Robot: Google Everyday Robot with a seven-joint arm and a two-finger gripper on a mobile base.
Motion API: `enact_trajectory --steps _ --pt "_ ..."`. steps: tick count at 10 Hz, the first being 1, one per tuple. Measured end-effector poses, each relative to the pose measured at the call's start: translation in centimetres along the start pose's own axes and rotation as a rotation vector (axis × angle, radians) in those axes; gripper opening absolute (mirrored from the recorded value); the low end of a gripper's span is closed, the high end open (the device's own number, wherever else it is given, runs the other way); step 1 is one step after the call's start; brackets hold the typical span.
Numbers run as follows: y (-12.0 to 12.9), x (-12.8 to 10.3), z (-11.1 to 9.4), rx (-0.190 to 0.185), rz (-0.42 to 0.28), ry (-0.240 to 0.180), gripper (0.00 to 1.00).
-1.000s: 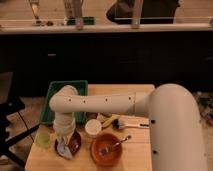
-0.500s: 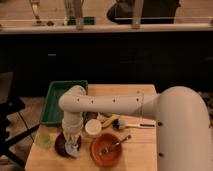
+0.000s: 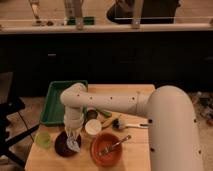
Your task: Wipe purple bowl with towel
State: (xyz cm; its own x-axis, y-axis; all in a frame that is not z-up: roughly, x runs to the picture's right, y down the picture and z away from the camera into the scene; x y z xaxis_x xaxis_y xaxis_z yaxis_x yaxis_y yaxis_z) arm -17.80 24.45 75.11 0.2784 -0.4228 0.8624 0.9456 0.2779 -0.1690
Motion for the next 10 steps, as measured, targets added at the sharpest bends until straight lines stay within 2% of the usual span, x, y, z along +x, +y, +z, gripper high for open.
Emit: enact_trajectory --steps 2,5,7,10 --pt "-1.6 -0.2 0.6 0.000 -0.037 -0.021 0.00" --pt "-3.9 -1.7 1.5 0.007 -0.099 -0.051 0.00" --pt "-3.7 -2.8 2.1 0.006 -0.110 -0.071 0.00" --pt "-1.2 -3.4 2.2 -0.003 -0.061 -0.083 0.00"
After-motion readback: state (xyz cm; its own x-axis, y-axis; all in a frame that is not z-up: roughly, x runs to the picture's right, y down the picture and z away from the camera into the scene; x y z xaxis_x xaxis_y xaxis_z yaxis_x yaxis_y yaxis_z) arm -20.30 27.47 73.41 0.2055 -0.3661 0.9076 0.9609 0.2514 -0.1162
